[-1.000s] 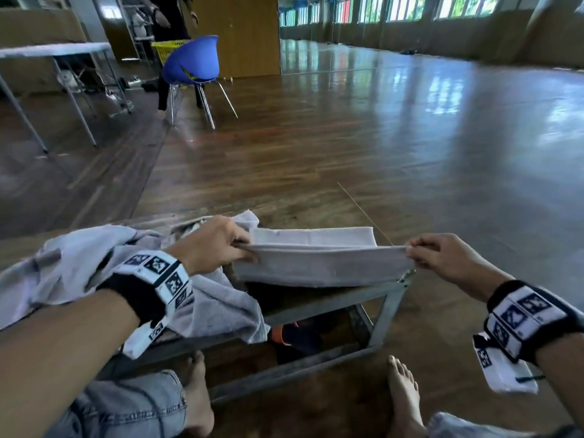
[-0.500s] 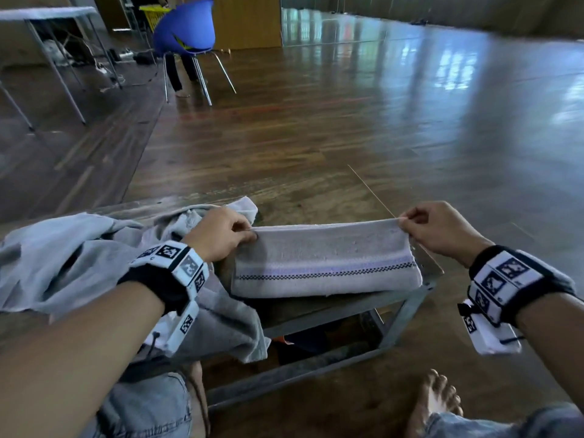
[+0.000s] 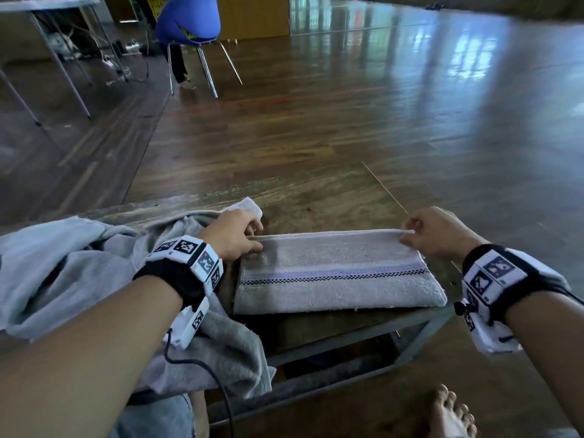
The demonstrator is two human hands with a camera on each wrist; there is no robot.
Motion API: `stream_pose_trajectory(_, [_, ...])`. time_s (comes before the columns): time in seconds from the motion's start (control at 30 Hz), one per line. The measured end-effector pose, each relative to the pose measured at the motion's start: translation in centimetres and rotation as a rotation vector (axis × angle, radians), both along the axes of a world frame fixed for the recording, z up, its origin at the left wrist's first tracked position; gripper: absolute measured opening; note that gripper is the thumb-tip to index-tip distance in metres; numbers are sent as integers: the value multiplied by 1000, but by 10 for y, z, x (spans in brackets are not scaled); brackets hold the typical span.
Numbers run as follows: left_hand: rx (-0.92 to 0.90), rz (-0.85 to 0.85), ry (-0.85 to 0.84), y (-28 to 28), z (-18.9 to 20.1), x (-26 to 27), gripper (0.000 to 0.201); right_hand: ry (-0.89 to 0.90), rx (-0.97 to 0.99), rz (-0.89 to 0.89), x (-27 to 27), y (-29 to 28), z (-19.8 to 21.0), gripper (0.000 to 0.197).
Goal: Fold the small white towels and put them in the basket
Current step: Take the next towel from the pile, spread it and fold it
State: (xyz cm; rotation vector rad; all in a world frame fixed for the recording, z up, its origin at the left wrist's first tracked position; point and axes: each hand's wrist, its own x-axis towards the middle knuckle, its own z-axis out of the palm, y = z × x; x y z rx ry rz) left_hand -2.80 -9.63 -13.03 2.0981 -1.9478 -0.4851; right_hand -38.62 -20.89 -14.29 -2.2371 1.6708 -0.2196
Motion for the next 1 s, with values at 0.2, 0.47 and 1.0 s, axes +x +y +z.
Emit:
stream_pose_trajectory(0.2, [-340,40,-70,6,39,-9,6,-218,-228,-112,-3,16,40,6])
stream_pose_trajectory(0.47, [-667,-28,87,37,57,-12,18,-530,-565,-73,-28,55,53,19])
stream_pose_trajectory(1.0, [87,264,-81,35,-4,-38,47,-55,22,-207,-42,86,7,35])
